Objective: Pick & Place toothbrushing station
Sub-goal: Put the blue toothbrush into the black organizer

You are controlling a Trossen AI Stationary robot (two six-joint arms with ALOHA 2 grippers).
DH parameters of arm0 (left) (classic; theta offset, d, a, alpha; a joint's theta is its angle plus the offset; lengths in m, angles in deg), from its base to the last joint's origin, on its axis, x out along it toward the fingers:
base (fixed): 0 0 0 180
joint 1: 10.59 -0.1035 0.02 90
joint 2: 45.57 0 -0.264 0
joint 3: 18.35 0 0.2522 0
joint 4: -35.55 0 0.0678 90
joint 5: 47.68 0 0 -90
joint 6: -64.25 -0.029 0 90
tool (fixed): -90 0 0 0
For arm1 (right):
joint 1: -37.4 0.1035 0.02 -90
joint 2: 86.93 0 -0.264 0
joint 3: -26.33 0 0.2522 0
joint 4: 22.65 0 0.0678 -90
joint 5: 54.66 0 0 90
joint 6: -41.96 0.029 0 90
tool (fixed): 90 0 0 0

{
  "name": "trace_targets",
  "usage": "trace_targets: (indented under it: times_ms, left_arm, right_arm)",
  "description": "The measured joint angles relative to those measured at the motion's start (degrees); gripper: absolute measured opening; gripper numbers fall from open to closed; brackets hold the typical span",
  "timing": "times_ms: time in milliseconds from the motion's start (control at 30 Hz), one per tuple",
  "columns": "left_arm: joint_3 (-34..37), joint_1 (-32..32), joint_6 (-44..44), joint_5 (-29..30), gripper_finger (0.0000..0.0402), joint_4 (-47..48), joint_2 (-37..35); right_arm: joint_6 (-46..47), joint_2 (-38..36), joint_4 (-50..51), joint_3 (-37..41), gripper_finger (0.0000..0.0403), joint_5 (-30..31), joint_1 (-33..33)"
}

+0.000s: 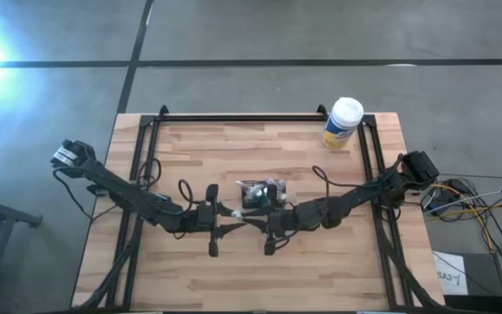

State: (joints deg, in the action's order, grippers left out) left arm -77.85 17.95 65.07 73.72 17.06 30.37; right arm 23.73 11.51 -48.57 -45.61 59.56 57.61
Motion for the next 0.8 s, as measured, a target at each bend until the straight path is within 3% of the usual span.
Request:
trace_targets:
  times_ms: [100,167,400,633,800]
  left_arm:
    - [0.0,-0.22,-1.7,0.42,0.004,-0.08,0.0]
    - [0.0,-0.21,-3.43,0.42,0.0018,-0.2,0.0]
    - [0.0,-0.16,-5.55,0.04,0.0021,-0.26,-0.11]
    - [0.02,1.98,-8.85,-0.59,0.0017,3.05,-4.2]
    - [0.1,3.83,-8.9,0.6,0.0017,8.57,-8.95]
  right_arm:
    - [0.07,0.0,0.04,-0.1,0.0018,-0.01,0.0]
    - [0.42,0.0,0.02,-0.13,0.0019,-0.04,0.0]
    - [1.72,-0.01,0.07,-0.17,0.0043,-0.21,0.09]
    - [2.54,-1.9,0.6,0.26,0.0116,0.07,0.93]
    - [5.03,-7.14,9.91,0.62,0.0158,2.87,0.98]
